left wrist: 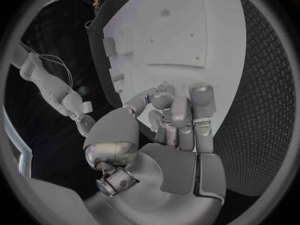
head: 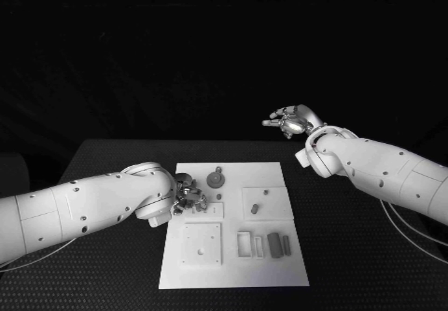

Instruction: Assemble the parts on the task board

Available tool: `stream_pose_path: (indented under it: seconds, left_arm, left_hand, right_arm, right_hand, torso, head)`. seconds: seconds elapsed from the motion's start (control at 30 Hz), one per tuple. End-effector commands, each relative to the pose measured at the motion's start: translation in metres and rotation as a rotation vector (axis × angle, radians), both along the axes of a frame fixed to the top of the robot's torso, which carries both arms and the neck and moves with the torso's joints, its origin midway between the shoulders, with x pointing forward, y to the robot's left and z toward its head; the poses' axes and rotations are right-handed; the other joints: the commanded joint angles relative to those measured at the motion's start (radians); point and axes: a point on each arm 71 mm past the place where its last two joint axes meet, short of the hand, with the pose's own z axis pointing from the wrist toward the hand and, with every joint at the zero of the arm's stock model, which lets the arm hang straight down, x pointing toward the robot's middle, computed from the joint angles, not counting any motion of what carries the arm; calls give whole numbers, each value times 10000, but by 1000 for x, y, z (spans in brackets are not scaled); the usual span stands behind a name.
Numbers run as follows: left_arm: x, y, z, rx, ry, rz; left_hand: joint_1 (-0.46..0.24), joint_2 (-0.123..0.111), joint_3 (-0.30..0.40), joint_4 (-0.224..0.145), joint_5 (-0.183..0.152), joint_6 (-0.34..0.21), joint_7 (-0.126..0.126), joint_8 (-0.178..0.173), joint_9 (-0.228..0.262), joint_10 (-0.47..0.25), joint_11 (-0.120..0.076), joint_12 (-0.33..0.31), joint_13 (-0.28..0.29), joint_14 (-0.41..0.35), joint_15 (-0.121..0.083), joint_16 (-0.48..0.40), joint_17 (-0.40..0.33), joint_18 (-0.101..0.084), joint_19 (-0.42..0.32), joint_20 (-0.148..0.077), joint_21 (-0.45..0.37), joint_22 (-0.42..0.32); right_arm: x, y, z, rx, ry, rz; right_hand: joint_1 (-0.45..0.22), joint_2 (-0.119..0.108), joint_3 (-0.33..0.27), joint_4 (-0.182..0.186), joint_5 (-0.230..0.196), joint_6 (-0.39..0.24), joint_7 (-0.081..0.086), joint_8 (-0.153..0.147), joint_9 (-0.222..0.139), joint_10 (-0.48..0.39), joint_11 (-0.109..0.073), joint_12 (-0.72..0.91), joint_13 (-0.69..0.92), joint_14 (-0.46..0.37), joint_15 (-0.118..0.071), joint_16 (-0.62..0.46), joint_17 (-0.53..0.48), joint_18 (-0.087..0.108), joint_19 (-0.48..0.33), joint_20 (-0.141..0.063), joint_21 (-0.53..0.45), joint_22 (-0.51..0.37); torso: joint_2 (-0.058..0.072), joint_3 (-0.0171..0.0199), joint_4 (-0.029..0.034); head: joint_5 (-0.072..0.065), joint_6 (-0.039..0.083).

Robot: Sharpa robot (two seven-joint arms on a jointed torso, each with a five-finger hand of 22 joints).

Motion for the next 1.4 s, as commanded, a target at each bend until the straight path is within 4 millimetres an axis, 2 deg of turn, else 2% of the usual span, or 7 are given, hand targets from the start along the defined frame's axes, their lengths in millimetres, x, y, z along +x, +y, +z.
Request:
stream_pose_path:
  seconds: [0.03, 0.83, 1.4]
  left_arm:
    - [0, -2, 0, 185, -69, -244]
    - [1, -8, -4, 755, -363, -609]
    - [-1, -8, -11, 901, -105, -772]
  left_hand:
    - [-79, 44, 132, 74, 37, 1209, -764, 80, 166, -4, -96, 11, -20, -175, -400, 55, -53, 358, 62, -153, 51, 223]
    - [-213, 113, 191, 73, -84, 1279, -795, 36, 310, -42, -126, 81, -112, -246, -431, 211, -277, 349, 16, -148, 137, 211]
    - [-352, 168, 229, 40, 115, 1401, -830, 21, 456, -62, -158, 140, -215, -304, -444, 371, -482, 328, -21, -124, 219, 207]
  right_arm:
    - [0, 2, 0, -64, 85, 153]
    - [0, 6, 0, -111, 99, 283]
    - [0, 8, -1, -119, 128, 335]
  right_hand:
    - [117, 1, -32, -27, 10, -28, 118, 36, 11, -83, -20, 32, -19, -62, 13, 45, -17, 922, -60, 3, 6, 8]
    - [216, 80, -130, -21, 10, -28, 118, 44, 16, -85, -19, 59, -46, -65, 14, 64, -33, 922, -67, 11, 15, 10]
    - [243, 93, -160, -24, 10, -30, 118, 45, 17, -85, -20, 65, -56, -67, 14, 66, -39, 922, -70, 13, 16, 10]
  torso:
    - [-3, -5, 3]
    - [-4, 1, 5]
    - [-3, 5, 7]
  head:
    - [-15, -3]
    - [-63, -87]
    - [-115, -125]
